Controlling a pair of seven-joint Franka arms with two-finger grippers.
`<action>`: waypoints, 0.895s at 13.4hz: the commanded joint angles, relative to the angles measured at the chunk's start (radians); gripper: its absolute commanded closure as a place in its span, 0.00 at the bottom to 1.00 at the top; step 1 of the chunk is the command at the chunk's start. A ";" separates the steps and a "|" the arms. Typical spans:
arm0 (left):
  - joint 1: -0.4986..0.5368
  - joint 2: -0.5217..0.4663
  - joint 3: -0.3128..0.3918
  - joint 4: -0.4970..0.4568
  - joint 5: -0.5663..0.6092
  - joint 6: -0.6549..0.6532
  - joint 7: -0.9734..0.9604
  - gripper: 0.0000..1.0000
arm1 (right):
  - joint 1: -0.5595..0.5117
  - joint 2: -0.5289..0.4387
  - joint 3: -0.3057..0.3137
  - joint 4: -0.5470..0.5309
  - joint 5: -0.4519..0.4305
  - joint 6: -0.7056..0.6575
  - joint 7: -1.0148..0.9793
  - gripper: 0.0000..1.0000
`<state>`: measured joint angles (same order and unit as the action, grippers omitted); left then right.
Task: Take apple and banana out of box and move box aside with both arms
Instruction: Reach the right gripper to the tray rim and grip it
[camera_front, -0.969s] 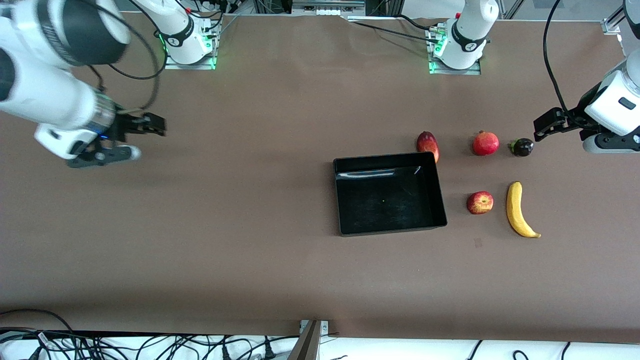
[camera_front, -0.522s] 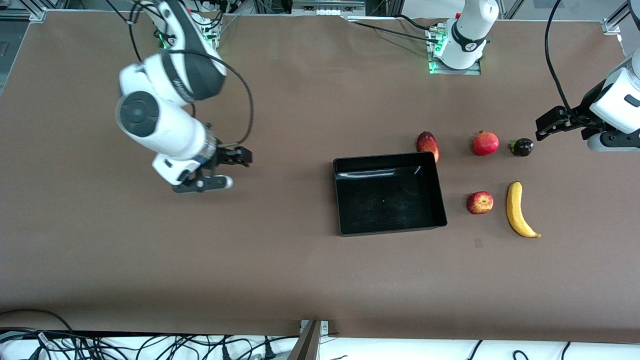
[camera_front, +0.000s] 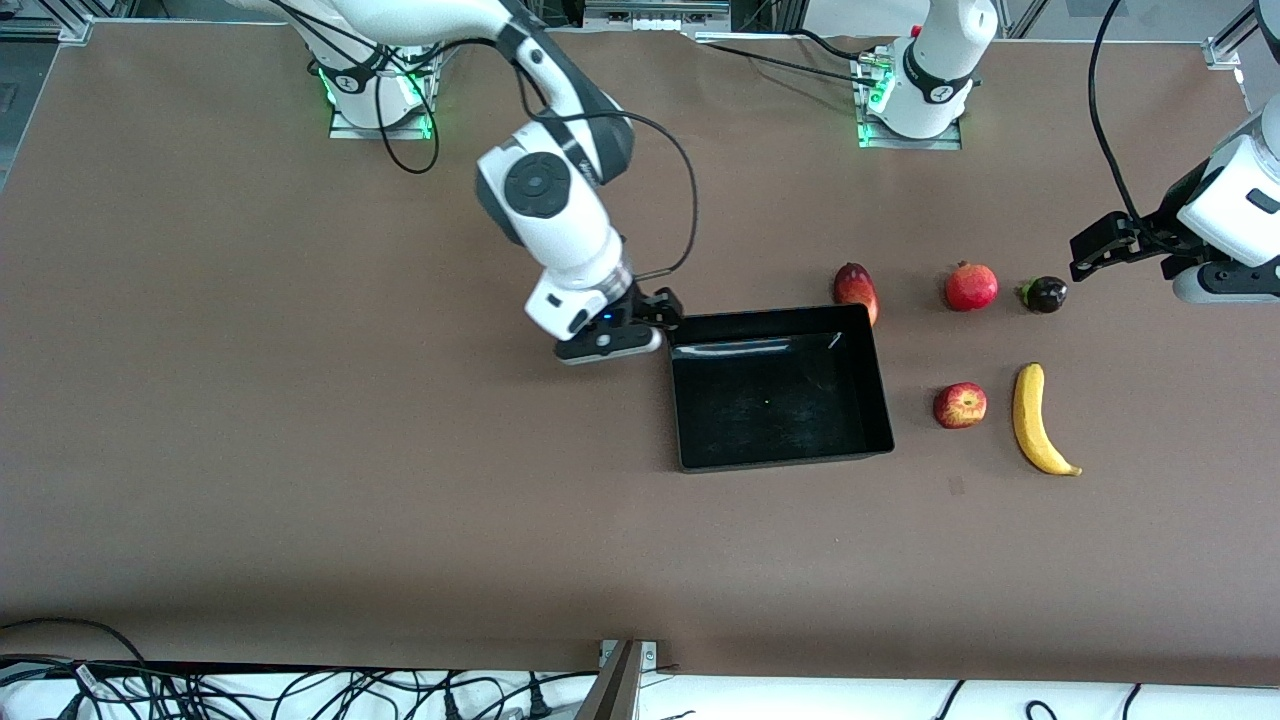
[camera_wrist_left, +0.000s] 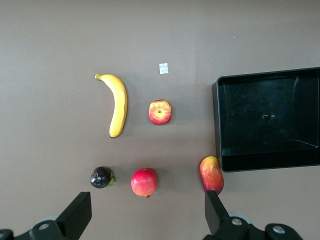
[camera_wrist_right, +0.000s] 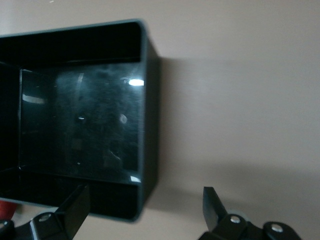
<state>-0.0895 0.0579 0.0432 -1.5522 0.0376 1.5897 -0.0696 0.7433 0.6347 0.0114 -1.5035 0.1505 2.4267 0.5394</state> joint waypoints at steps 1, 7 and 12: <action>-0.007 -0.007 0.020 0.006 -0.024 -0.013 0.025 0.00 | 0.033 0.083 -0.021 0.075 -0.081 0.057 0.007 0.00; 0.001 -0.007 0.018 0.006 -0.033 -0.013 0.025 0.00 | 0.059 0.198 -0.022 0.074 -0.126 0.248 0.007 0.40; 0.011 -0.007 0.017 0.006 -0.041 -0.013 0.027 0.00 | 0.059 0.209 -0.022 0.068 -0.124 0.249 0.007 1.00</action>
<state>-0.0821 0.0579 0.0541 -1.5522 0.0314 1.5897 -0.0694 0.7891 0.8290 0.0031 -1.4606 0.0379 2.6750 0.5390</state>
